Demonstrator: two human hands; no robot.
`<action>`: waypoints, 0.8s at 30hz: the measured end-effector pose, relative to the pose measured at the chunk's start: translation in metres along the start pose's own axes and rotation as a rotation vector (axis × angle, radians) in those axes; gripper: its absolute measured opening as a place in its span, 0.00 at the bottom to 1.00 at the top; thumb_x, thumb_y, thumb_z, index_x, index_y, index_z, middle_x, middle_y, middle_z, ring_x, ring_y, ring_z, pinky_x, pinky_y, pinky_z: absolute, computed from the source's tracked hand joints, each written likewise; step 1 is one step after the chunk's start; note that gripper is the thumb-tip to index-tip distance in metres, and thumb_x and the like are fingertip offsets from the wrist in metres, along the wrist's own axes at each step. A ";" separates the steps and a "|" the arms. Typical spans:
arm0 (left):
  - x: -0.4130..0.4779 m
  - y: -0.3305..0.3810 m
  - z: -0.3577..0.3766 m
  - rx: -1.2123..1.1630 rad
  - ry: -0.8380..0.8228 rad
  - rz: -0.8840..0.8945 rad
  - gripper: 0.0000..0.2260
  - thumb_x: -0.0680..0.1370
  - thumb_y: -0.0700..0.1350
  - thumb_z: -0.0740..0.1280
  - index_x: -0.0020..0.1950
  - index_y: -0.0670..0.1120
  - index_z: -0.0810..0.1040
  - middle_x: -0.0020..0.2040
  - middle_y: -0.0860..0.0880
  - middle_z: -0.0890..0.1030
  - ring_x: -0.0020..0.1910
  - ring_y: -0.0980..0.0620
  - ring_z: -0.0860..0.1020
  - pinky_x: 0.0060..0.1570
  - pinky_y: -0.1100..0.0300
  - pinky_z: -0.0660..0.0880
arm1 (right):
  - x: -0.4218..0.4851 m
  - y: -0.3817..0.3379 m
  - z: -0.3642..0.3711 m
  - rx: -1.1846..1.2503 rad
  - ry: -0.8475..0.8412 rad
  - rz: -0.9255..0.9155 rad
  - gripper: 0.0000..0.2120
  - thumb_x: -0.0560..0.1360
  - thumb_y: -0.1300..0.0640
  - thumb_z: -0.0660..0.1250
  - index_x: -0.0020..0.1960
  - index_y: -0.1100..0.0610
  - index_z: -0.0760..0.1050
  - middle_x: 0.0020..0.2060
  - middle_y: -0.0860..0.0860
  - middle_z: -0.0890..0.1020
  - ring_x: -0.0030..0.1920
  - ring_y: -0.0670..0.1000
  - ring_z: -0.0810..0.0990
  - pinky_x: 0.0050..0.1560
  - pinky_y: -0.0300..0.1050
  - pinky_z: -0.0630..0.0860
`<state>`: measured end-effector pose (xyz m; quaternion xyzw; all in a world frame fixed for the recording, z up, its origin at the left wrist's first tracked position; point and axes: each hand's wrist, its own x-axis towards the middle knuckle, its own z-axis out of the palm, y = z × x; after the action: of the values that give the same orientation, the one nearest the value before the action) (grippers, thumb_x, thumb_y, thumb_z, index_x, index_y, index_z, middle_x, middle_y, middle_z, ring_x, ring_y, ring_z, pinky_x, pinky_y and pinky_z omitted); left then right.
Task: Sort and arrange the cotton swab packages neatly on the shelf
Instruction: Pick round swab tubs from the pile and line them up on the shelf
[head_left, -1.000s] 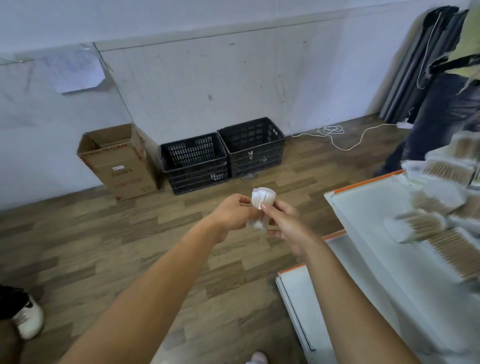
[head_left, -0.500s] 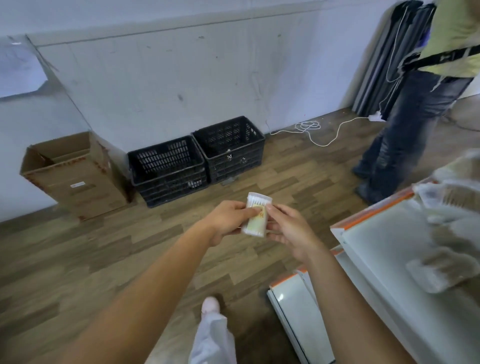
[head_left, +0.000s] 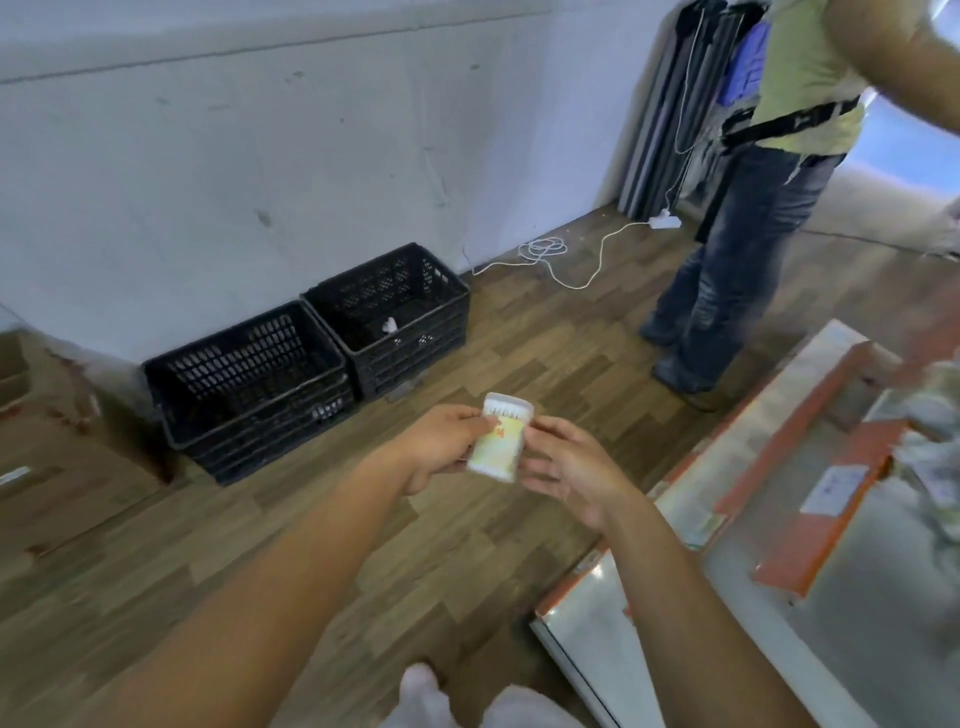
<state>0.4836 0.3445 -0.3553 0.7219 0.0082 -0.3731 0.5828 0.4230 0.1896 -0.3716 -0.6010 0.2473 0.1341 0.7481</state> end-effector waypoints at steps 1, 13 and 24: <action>0.005 0.003 -0.002 0.012 -0.003 0.001 0.07 0.81 0.46 0.61 0.56 0.48 0.77 0.49 0.50 0.81 0.43 0.56 0.79 0.37 0.67 0.74 | 0.004 -0.002 0.000 0.002 0.012 -0.004 0.10 0.78 0.58 0.63 0.59 0.53 0.72 0.51 0.54 0.82 0.47 0.52 0.82 0.45 0.47 0.77; 0.105 0.057 0.021 0.185 -0.184 0.080 0.06 0.77 0.43 0.68 0.53 0.47 0.76 0.52 0.46 0.82 0.46 0.53 0.80 0.45 0.60 0.77 | 0.054 -0.039 -0.047 0.132 0.204 -0.081 0.16 0.78 0.59 0.63 0.65 0.55 0.69 0.56 0.57 0.80 0.50 0.56 0.81 0.56 0.55 0.76; 0.246 0.167 0.071 0.760 -0.380 0.370 0.19 0.65 0.54 0.75 0.52 0.53 0.73 0.40 0.58 0.78 0.38 0.61 0.76 0.37 0.64 0.73 | 0.135 -0.142 -0.127 0.079 0.385 -0.301 0.11 0.77 0.64 0.64 0.59 0.61 0.76 0.47 0.55 0.81 0.45 0.51 0.81 0.46 0.44 0.79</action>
<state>0.6982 0.1271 -0.3533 0.7925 -0.3651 -0.3651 0.3246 0.5804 0.0197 -0.3447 -0.6158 0.2979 -0.1058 0.7217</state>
